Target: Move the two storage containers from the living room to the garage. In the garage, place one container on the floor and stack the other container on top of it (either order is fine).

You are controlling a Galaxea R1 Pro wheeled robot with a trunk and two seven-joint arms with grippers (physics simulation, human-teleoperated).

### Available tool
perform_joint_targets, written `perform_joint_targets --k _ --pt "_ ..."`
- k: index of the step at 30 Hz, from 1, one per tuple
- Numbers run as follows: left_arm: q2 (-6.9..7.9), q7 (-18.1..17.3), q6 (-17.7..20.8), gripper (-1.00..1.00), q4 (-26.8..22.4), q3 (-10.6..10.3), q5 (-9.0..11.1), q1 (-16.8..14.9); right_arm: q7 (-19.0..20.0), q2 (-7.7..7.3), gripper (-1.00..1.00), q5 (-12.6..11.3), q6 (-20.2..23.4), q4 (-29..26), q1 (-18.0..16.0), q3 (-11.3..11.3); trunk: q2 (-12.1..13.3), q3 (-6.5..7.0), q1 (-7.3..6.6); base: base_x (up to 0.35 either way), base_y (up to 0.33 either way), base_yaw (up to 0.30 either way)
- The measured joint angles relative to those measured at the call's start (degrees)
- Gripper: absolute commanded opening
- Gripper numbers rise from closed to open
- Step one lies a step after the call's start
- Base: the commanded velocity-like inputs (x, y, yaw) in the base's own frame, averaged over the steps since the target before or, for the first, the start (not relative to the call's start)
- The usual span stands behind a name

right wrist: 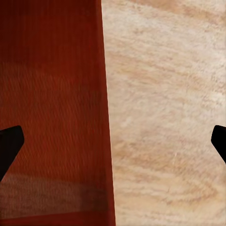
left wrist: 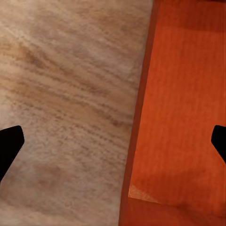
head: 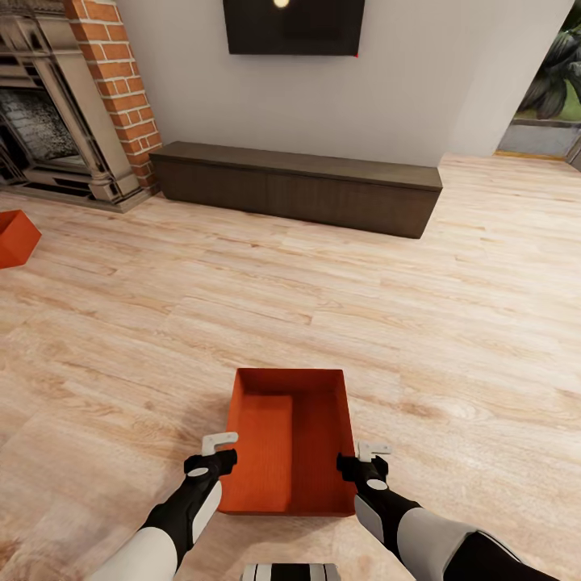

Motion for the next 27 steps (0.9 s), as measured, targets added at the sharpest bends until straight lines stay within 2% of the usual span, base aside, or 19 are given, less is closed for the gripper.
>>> perform_joint_targets --k 27 --pt "-0.02 -0.01 -0.01 1.00 -0.33 -0.26 0.00 0.00 0.26 0.00 1.00 0.70 0.17 0.00 0.00 0.37 0.00 0.00 0.00 0.000 0.000 0.000"
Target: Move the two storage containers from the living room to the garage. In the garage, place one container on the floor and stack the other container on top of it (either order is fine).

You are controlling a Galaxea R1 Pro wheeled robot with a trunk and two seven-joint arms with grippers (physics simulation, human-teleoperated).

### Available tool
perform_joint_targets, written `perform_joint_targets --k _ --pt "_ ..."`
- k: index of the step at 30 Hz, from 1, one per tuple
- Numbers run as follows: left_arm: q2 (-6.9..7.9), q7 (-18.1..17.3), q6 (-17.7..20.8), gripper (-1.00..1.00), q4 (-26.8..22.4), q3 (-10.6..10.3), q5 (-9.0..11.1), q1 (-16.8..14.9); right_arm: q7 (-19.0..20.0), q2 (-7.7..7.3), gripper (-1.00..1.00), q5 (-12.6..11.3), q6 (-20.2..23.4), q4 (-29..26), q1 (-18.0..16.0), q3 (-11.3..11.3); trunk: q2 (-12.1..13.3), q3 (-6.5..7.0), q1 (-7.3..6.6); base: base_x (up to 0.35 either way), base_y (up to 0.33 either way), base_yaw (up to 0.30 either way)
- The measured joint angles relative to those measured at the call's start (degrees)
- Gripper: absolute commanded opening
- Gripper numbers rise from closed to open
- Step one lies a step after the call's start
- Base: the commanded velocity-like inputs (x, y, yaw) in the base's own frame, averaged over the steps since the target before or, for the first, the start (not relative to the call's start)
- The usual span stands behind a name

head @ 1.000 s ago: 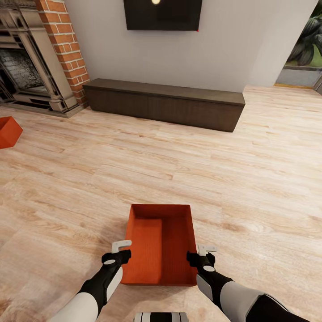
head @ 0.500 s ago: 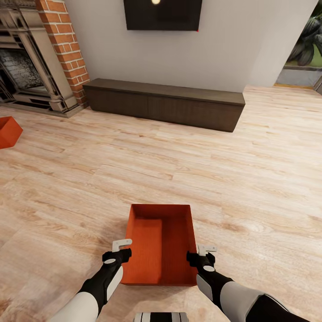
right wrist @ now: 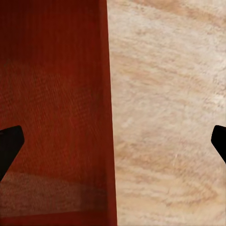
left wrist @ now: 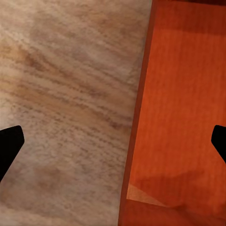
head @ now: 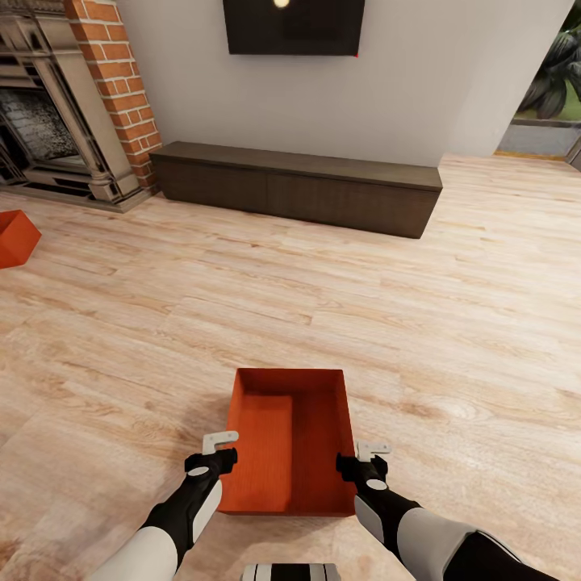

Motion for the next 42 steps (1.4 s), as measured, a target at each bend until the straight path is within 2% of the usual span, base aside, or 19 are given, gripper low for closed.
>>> perform_joint_targets --k 12,14,18,21,42 --pt "0.00 0.00 0.00 1.00 0.00 0.00 0.00 0.00 0.10 0.00 1.00 0.09 0.00 0.00 0.00 0.27 0.00 0.00 0.00 0.000 0.000 0.000" --pt "0.00 0.00 0.00 1.00 0.00 0.00 0.00 0.00 0.16 0.00 1.00 0.85 -0.04 0.00 0.00 0.38 0.00 0.00 0.00 0.000 0.000 0.000" --pt "0.00 0.00 0.00 1.00 0.00 0.00 0.00 0.00 0.11 0.00 1.00 3.97 -0.06 -0.01 0.00 0.31 0.00 0.00 0.00 0.000 0.000 0.000" --pt "0.00 0.00 0.00 1.00 -0.04 0.00 0.00 0.00 0.08 0.00 1.00 4.58 -0.06 -0.01 0.00 0.26 0.00 0.00 0.00 0.000 0.000 0.000" --pt "0.00 0.00 -0.08 1.00 -0.16 0.00 -0.05 0.00 0.07 0.00 1.00 4.26 -0.15 -0.01 0.00 0.15 0.00 0.00 0.00 0.000 0.000 0.000"
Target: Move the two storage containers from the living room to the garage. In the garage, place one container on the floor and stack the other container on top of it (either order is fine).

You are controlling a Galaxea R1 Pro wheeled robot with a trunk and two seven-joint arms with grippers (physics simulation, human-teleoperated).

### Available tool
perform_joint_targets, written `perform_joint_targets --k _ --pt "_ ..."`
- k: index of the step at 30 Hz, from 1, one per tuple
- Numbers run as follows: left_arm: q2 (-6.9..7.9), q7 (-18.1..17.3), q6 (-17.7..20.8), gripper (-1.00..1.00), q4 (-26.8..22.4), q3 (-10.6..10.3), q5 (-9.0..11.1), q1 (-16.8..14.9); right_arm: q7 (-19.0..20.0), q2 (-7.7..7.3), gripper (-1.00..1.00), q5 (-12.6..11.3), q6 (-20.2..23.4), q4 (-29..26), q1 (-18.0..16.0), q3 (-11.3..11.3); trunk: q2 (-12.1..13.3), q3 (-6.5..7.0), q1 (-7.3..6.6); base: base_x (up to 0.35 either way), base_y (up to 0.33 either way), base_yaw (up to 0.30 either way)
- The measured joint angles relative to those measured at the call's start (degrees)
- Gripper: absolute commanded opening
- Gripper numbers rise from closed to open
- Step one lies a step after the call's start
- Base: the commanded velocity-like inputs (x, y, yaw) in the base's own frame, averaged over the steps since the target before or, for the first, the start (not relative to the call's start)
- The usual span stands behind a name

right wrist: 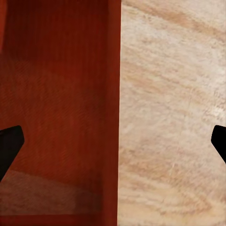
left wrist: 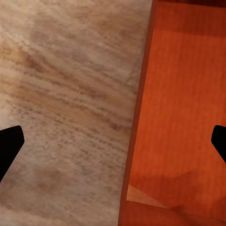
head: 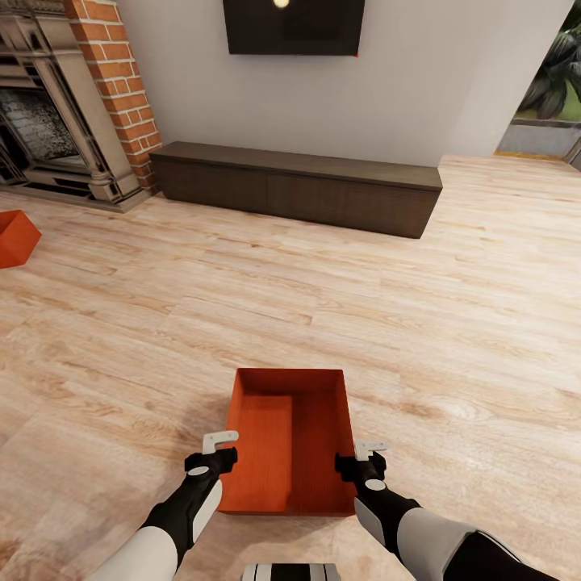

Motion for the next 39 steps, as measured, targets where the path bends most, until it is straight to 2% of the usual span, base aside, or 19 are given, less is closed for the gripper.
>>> perform_joint_targets --k 5,8,12,17,39 --pt "0.00 -0.02 0.05 1.00 0.03 -0.07 -0.11 0.00 0.00 0.00 1.00 -0.01 0.00 0.00 0.00 0.00 0.00 0.00 0.00 0.000 0.000 0.000" --pt "0.00 -0.08 0.07 1.00 0.05 -0.20 -1.21 0.00 0.00 0.00 1.00 -0.01 0.00 0.00 0.00 0.00 0.00 0.00 0.00 0.000 0.000 0.000" --pt "-0.02 -0.12 0.04 1.00 0.24 -0.51 -5.56 0.00 0.00 0.00 1.00 -0.01 0.00 0.00 0.00 0.00 0.00 0.00 0.00 0.000 0.000 0.000" --pt "-0.08 -0.12 -0.10 1.00 0.21 -0.51 -8.51 0.00 0.00 0.00 1.00 -0.01 0.00 0.00 0.00 0.00 0.00 0.00 0.00 0.000 0.000 0.000" --pt "-0.50 0.00 -0.35 1.00 0.71 0.22 -8.15 0.00 0.00 0.00 1.00 -0.01 0.00 0.00 0.00 0.00 0.00 0.00 0.00 0.000 0.000 0.000"
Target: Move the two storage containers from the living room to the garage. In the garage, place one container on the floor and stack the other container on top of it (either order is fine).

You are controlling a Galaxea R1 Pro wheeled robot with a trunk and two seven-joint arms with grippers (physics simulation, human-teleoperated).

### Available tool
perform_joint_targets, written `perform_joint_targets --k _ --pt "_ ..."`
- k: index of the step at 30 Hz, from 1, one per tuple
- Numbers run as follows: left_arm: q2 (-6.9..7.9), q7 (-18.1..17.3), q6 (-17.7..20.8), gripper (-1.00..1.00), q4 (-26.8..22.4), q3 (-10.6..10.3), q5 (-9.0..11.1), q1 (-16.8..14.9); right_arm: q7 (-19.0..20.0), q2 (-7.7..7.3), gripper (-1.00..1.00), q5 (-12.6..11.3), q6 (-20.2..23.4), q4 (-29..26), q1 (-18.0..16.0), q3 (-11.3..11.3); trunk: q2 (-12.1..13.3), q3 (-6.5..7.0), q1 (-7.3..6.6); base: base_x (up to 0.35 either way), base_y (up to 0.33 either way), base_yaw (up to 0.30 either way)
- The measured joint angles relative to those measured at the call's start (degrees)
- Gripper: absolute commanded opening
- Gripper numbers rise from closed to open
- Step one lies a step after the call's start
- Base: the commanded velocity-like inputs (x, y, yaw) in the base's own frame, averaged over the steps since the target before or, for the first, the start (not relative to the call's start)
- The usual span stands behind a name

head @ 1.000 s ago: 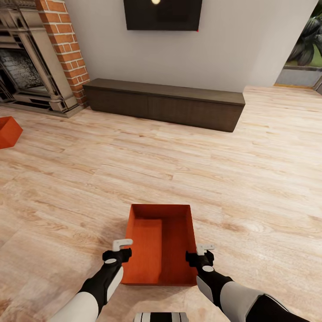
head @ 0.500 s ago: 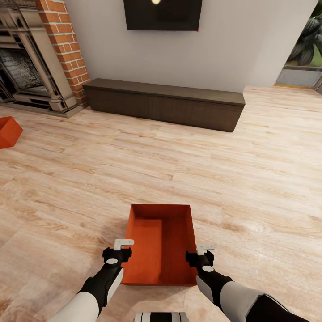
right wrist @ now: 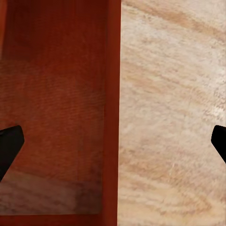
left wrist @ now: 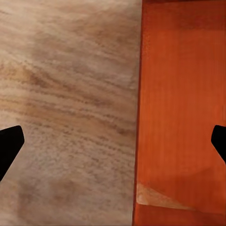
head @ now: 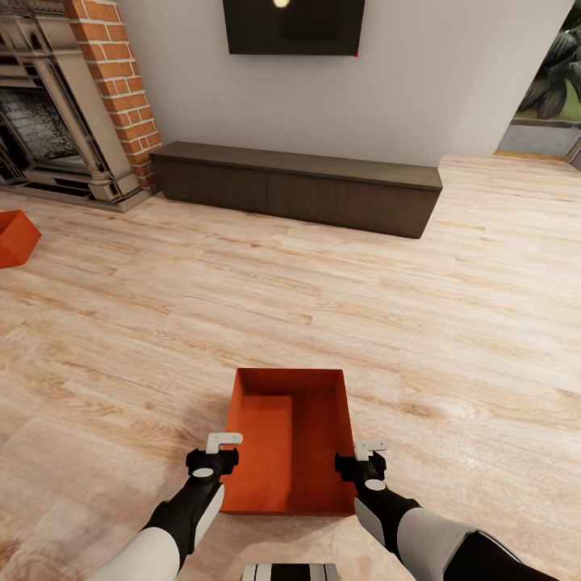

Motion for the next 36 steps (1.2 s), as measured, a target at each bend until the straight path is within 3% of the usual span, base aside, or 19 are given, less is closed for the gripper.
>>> perform_joint_targets --k 7,17,36 --pt "-1.22 0.01 0.04 1.00 -0.10 0.12 0.17 0.00 0.00 0.00 1.00 -0.02 0.00 0.00 0.00 0.00 0.00 0.00 0.00 0.000 0.000 0.000" --pt "-1.38 0.01 0.04 1.00 -0.18 0.17 0.52 0.00 0.00 0.00 1.00 0.01 0.00 0.00 0.00 -0.01 0.00 0.00 0.00 0.000 0.000 0.000" --pt "-1.08 0.01 0.04 1.00 -0.64 0.09 0.47 0.00 0.00 0.00 1.00 -0.09 -0.08 0.00 0.00 -0.17 -7.61 -3.41 4.17 0.000 0.000 0.000"
